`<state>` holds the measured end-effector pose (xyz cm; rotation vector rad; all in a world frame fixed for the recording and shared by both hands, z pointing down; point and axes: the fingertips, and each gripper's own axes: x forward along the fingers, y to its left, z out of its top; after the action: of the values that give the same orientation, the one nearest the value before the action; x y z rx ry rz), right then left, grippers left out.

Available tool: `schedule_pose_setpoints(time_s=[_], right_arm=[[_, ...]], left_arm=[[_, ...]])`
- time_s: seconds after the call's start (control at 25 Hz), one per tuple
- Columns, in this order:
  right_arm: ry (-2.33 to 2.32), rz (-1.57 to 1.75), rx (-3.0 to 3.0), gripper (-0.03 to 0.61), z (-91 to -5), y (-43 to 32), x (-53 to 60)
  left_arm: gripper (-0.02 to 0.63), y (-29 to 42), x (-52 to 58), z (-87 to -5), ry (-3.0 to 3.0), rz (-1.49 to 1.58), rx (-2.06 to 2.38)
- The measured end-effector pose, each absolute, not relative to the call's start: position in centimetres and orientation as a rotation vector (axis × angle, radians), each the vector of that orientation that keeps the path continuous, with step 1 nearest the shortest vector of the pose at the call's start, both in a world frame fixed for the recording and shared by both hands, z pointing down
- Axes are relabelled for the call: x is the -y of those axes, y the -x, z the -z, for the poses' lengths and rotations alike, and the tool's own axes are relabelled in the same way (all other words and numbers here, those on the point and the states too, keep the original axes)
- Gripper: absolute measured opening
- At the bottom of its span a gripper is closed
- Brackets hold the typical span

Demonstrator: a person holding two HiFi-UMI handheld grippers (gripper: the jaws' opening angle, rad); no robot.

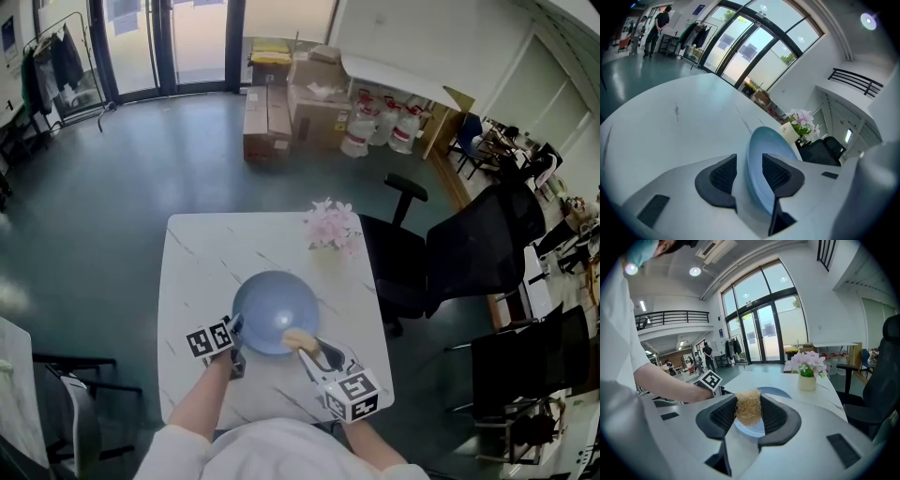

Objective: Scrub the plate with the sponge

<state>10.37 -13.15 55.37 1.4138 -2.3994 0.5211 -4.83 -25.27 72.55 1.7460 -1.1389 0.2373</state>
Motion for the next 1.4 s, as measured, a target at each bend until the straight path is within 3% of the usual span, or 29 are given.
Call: schedule_pose_setpoints(time_s=[0.4, 0.76, 1.4], right_arm=[[-1.418, -0.501, 2.423, 0.150, -54.6, -10.3, 13.9], [-1.420, -0.475, 2.445, 0.150, -53.9, -10.3, 14.5], [-1.465, -0.447, 2.467, 0.150, -53.0, -10.4, 14.7]], left_arm=[[0.162, 5.8, 26.0, -67.9, -1.923, -0.179, 1.179], [0.060, 4.7, 25.4, -61.6, -2.110, -0.059, 1.140], [0.040, 4.4, 21.8, -53.6, -2.365, 0.063, 1.128]])
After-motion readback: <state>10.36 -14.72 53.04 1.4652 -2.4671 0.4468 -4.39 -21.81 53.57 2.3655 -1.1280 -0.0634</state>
